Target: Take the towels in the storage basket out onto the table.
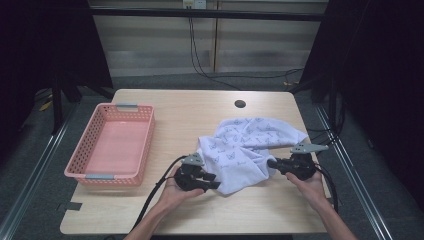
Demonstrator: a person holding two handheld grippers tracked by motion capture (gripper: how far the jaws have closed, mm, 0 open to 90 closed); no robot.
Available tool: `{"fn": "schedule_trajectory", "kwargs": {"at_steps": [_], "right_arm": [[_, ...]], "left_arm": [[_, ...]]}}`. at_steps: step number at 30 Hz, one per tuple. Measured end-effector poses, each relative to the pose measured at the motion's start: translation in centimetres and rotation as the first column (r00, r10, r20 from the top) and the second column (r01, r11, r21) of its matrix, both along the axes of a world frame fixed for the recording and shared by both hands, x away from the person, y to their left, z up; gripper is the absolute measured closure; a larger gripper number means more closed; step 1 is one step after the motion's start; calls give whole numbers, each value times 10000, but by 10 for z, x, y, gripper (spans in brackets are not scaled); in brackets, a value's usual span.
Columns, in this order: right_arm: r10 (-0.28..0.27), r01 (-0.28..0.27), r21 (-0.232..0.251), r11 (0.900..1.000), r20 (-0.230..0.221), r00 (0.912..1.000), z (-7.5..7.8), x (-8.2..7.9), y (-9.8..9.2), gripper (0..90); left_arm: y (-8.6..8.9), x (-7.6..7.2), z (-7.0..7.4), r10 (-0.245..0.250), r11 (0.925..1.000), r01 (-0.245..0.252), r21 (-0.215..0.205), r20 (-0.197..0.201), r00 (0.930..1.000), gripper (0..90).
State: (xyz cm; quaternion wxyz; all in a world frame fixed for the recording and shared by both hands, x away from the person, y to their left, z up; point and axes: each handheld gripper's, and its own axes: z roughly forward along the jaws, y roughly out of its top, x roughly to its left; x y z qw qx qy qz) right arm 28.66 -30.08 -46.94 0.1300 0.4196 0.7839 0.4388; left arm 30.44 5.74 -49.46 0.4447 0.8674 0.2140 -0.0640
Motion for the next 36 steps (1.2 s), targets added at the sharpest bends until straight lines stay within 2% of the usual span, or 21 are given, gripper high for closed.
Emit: {"fn": "schedule_trajectory", "kwargs": {"at_steps": [4, 6, 7, 8, 9, 12, 13, 16, 18, 19, 20, 22, 25, 26, 27, 30, 31, 33, 34, 35, 36], "right_arm": [[-8, 8, 63, 10000, -57, 10000, -1, 0, -2, 793], [50, -49, 72, 10000, -104, 9999, -2, -2, -3, 778], [52, -51, 76, 10000, -116, 9999, -3, -2, -3, 766], [52, -51, 76, 10000, -116, 9999, -3, -2, -3, 766], [127, -125, 130, 9998, -186, 9997, -5, -2, -3, 711], [122, -122, 12, 9999, -240, 9996, -8, -2, -2, 659], [172, -175, -63, 9998, -383, 9991, -12, -3, 0, 624], [165, -181, -314, 9993, -497, 9986, -16, -6, 1, 581], [120, -138, -339, 9993, -533, 9985, -17, -8, -2, 571], [153, -172, -296, 9994, -641, 9978, -17, -9, -4, 567], [159, -183, -362, 9992, -654, 9977, -19, -11, -6, 567], [96, -134, -421, 9990, -901, 9959, -22, -14, -9, 567], [52, -117, -542, 9985, -1192, 9929, -28, -15, -10, 576], [50, -115, -514, 9986, -1252, 9921, -29, -14, -10, 583], [50, -115, -514, 9986, -1252, 9921, -29, -14, -10, 583], [61, -117, -395, 9992, -1390, 9903, -32, -11, -11, 738], [61, -117, -395, 9992, -1390, 9903, -32, -11, -11, 738], [18, -56, -352, 9994, -1070, 9943, -27, -10, -13, 801], [-192, 199, 95, 9998, -715, 9973, -16, -10, -18, 828], [-192, 199, 95, 9998, -715, 9973, -16, -10, -18, 828], [-368, 373, 253, 9990, -182, 9992, -3, -10, -21, 830]], "left_arm": [[-10, -4, -6, -17, 9988, 12, 483, 109, 9999, 520], [-14, -6, -9, 201, 9977, -219, 646, 283, 9994, 538], [-15, -8, -8, 273, 9953, -335, 908, 686, 9973, 570], [-15, -8, -8, 273, 9953, -335, 908, 686, 9973, 678], [-14, -10, -6, 260, 9922, -363, 1194, 868, 9959, 774], [-11, -7, -6, 307, 9931, -376, 1109, 632, 9975, 837], [-6, -3, -4, 511, 9972, -522, 543, 210, 9985, 839], [5, 0, 6, 742, 9971, -740, -168, 92, 9972, 841], [8, 1, 8, 839, 9959, -836, -345, 68, 9965, 841], [17, 4, 14, 1053, 9910, -1048, -830, 9, 9944, 841], [17, 4, 14, 1053, 9910, -1048, -830, 9, 9944, 840], [30, 8, 21, 1396, 9800, -1407, -1407, -178, 9900, 840], [42, 12, 26, 1809, 9678, -1822, -1740, -231, 9832, 840], [42, 12, 26, 1809, 9678, -1822, -1740, -231, 9832, 840], [46, 14, 27, 1923, 9615, -1955, -1933, -351, 9807, 840], [59, 17, 32, 2319, 9474, -2340, -2183, -357, 9721, 841], [59, 17, 32, 2319, 9474, -2340, -2183, -357, 9721, 841], [66, 19, 36, 2527, 9368, -2545, -2401, -389, 9668, 842], [70, 20, 41, 2660, 9350, -2638, -2370, -233, 9637, 843], [70, 20, 41, 2660, 9350, -2638, -2370, -233, 9637, 843], [71, 21, 48, 2643, 9275, -2594, -2692, -188, 9643, 844]]}}
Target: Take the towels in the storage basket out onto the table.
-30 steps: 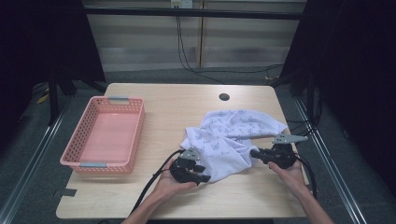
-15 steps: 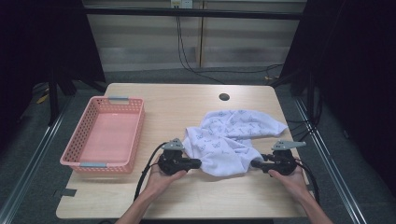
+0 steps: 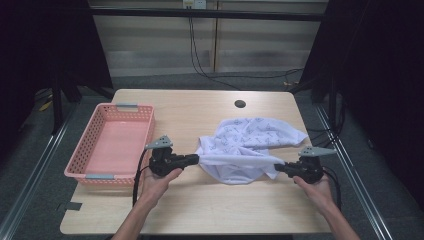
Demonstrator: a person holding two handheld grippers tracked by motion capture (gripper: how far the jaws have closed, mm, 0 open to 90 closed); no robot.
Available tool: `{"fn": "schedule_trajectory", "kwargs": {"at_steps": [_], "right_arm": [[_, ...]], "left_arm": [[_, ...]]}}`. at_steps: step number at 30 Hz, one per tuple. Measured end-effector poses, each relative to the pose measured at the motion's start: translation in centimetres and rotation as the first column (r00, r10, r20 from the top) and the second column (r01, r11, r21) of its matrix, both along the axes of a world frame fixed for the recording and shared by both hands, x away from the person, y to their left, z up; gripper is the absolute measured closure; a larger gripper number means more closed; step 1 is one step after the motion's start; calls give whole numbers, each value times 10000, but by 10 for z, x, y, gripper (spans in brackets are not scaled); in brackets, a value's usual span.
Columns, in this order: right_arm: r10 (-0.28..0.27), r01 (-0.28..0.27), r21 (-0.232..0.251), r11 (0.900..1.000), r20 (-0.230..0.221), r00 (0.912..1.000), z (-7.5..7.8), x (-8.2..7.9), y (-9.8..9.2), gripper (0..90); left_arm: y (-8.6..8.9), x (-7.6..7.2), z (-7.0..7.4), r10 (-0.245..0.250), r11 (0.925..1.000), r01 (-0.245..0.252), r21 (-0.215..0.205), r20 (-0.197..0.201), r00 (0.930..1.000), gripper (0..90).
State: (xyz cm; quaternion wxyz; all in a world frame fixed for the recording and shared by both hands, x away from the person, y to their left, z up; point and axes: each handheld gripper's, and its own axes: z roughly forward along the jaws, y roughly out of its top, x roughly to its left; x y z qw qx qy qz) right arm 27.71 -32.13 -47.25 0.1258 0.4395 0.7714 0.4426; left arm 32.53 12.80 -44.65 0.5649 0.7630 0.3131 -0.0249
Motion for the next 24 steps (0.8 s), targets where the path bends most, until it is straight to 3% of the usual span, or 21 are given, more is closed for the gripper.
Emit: {"fn": "schedule_trajectory", "kwargs": {"at_steps": [2, 7, 9, 11, 13, 14, 15, 17, 20, 22, 23, 24], "right_arm": [[-24, 24, -18, 10000, 399, 9992, 12, 2, 0, 837], [-339, 269, 520, 9983, 1400, 9896, 55, 16, -2, 842], [-273, 217, 343, 9992, 1739, 9844, 72, 22, 0, 841], [-277, 224, 268, 9994, 2157, 9761, 97, 31, 2, 841], [-310, 262, 224, 9994, 2507, 9676, 117, 37, 4, 836], [-310, 262, 224, 9994, 2507, 9676, 117, 37, 4, 836], [-304, 248, 224, 9994, 3025, 9527, 145, 43, 5, 831], [-258, 260, 37, 9997, 3318, 9430, 166, 46, 7, 830], [-207, 244, -47, 9997, 3880, 9214, 202, 44, 9, 830], [-185, 167, 82, 9998, 4258, 9046, 225, 38, 11, 830], [-138, 105, 99, 9999, 4478, 8940, 235, 34, 11, 830], [-48, -84, 262, 9996, 4679, 8838, 245, 27, 12, 830]], "left_arm": [[-2, 2, 12, 65, 10000, -66, 25, 334, 9994, 845], [-1, 14, 41, 431, 9989, -414, -218, 851, 9954, 845], [0, 17, 46, 463, 9988, -444, -209, 972, 9942, 845], [2, 25, 69, 596, 9971, -529, -553, 1267, 9901, 845], [4, 27, 90, 680, 9966, -587, -586, 1720, 9827, 845], [4, 27, 90, 680, 9966, -587, -586, 1720, 9827, 845], [6, 27, 108, 793, 9945, -636, -829, 2023, 9761, 845], [7, 28, 124, 874, 9943, -703, -802, 2350, 9681, 845], [10, 26, 154, 963, 9933, -730, -895, 2930, 9512, 846], [13, 21, 174, 1035, 9900, -665, -1248, 3196, 9419, 845], [17, 16, 183, 1028, 9886, -571, -1396, 3462, 9325, 846], [18, 11, 187, 1030, 9878, -541, -1459, 3527, 9301, 846]]}}
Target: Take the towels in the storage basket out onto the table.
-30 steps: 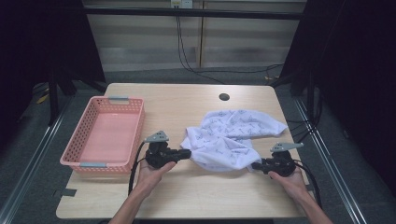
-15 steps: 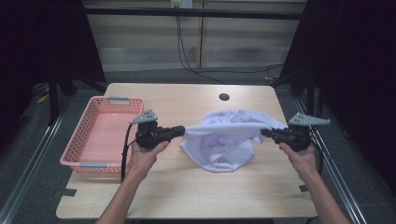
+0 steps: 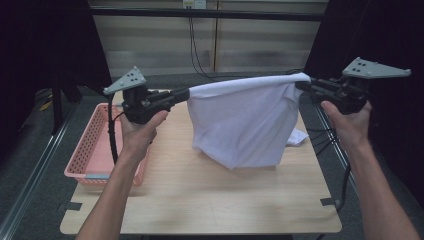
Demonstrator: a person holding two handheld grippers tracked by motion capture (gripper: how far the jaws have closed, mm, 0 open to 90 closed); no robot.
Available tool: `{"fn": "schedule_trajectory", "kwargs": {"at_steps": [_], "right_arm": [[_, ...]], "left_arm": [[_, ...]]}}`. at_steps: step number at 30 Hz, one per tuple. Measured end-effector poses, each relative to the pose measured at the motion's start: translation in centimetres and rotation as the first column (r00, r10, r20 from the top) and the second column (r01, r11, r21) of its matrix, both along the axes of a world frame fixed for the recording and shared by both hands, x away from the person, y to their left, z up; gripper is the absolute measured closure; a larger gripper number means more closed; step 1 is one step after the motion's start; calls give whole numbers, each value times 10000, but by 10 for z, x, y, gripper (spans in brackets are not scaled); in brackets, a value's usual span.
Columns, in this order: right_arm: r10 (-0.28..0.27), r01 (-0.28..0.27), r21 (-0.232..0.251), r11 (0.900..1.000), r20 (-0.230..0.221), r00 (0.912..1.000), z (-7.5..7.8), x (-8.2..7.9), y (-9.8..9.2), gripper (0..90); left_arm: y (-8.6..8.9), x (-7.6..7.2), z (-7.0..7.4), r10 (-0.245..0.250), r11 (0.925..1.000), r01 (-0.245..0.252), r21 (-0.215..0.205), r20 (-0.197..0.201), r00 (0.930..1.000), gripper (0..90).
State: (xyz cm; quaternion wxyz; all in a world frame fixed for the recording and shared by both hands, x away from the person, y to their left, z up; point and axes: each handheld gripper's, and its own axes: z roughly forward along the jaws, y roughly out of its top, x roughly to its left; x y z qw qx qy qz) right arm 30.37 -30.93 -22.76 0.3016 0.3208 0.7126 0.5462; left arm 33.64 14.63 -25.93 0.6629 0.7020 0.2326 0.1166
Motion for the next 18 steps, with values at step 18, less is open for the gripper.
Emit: {"fn": "schedule_trajectory", "kwargs": {"at_steps": [18], "right_arm": [[1645, -2021, -487, 9782, -4130, 8958, -196, -123, 11, 844]], "left_arm": [[24, -119, -171, -1553, 9502, 2413, 1974, -3714, 9154, 841]]}}
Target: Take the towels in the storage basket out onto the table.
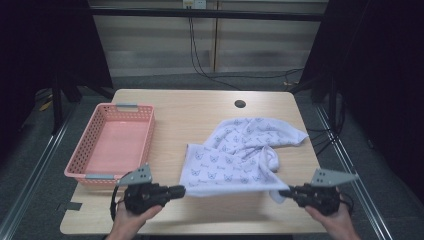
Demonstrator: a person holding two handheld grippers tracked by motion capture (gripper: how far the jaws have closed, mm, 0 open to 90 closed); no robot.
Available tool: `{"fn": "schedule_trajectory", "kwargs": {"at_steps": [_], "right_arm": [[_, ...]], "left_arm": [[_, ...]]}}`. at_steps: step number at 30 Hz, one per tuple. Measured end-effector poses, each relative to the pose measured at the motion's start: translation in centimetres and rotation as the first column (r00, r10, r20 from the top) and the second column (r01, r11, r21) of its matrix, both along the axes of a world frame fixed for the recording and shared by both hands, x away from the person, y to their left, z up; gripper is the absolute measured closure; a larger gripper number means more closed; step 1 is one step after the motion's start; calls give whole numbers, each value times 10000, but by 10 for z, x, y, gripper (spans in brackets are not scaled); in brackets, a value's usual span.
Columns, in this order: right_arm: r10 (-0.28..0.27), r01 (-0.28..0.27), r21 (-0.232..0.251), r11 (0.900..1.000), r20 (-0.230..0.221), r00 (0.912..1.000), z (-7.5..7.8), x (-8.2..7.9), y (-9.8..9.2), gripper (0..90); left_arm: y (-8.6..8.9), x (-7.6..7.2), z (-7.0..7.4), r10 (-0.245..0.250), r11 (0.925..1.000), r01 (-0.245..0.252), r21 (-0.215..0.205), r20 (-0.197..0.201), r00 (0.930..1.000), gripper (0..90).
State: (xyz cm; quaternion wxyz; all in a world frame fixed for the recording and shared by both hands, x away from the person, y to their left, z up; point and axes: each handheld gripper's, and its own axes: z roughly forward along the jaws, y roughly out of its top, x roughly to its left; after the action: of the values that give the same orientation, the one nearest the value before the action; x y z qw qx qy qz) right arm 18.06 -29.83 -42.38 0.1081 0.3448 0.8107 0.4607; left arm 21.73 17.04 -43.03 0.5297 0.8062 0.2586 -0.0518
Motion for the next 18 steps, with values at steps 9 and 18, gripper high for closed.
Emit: {"fn": "schedule_trajectory", "kwargs": {"at_steps": [9, 18], "right_arm": [[-649, 642, -164, 9978, -480, 9967, -18, -29, 0, 436], [-1434, 1418, -942, 9854, -107, 9896, -32, 59, 3, 478]], "left_arm": [[3, 5, -18, 230, 9986, -208, 483, -441, 9988, 652], [-36, 83, -48, 726, 9824, -628, 1759, -504, 9961, 633]]}}
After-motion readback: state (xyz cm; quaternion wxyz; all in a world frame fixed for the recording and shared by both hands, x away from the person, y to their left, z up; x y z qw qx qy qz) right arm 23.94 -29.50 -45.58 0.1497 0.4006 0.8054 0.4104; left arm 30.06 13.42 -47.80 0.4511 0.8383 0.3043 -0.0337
